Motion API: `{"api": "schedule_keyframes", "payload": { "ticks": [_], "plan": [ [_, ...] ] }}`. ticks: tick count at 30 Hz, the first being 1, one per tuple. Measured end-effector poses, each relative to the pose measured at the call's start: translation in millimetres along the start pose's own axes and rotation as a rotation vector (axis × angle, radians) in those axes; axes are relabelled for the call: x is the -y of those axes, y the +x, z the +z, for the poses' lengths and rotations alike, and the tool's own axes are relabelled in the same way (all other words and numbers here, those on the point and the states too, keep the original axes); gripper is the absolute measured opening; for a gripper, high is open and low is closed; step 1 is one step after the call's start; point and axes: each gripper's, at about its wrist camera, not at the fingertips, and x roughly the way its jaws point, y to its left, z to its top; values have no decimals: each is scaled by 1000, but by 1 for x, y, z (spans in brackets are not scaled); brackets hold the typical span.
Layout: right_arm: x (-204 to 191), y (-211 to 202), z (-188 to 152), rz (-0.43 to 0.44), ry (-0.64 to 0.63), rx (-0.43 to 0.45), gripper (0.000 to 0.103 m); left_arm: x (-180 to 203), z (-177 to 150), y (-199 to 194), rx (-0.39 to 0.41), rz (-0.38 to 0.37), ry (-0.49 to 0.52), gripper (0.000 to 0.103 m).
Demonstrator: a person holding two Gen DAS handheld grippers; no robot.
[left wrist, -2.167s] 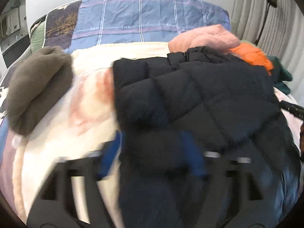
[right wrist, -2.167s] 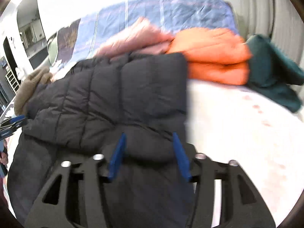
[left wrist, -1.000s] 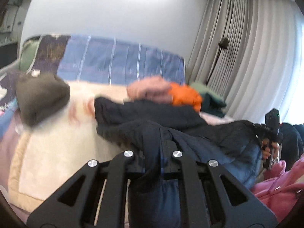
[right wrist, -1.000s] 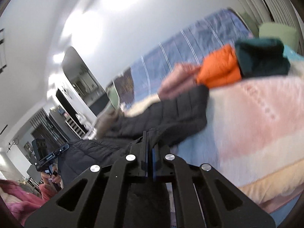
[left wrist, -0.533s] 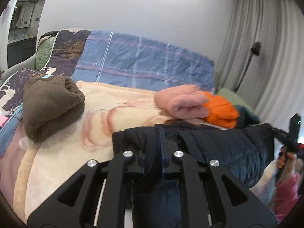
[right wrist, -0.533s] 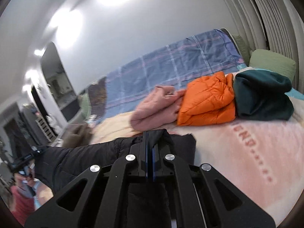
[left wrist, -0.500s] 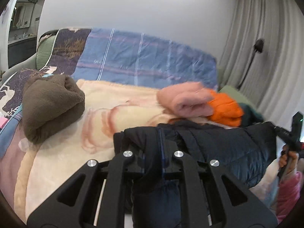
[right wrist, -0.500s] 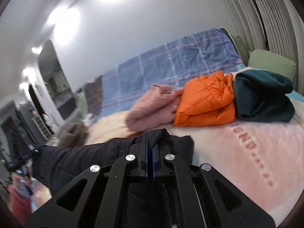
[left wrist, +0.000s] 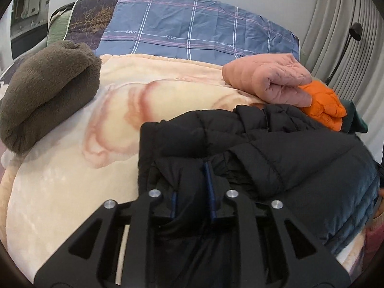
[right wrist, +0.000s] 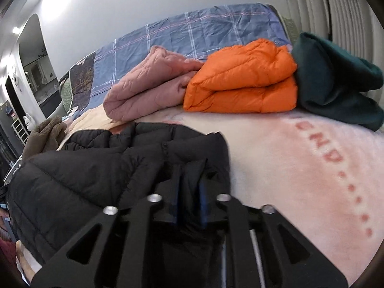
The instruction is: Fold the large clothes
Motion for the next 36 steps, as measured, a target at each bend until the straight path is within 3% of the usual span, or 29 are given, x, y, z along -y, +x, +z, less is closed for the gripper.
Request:
{"api": "schedule_keyframes", "payload": {
  "ticks": [2, 5, 9, 15, 18, 21, 23, 27, 32, 36],
  "plan": [
    [7, -25, 2, -15, 44, 44, 61, -8, -1, -17, 32, -53, -58, 49],
    [17, -66, 3, 20, 100, 101, 62, -13, -7, -56, 103, -114, -95, 66],
    [17, -103, -13, 80, 68, 93, 62, -6, -26, -98, 139, -104, -41, 71],
    [1, -108, -51, 117, 25, 3, 62, 5, -67, -101, 17, -89, -16, 79],
    [0, -103, -60, 117, 44, -19, 62, 0, -78, -95, -32, -115, -88, 80],
    [-1, -99, -60, 136, 61, -25, 62, 1, -80, -97, -26, -118, -99, 78],
    [-7, -100, -60, 143, 39, -22, 62, 5, -80, -97, -29, -93, -82, 67],
    [-20, -99, -57, 120, -18, -18, 62, 10, -75, -100, -11, -47, -85, 55],
    [-29, -103, -57, 103, -79, -16, 62, 22, -67, -113, 31, -18, -22, 52],
    [-29, -103, -48, 133, -76, 3, 62, 23, -48, -118, 66, -69, -34, 54]
  ]
}}
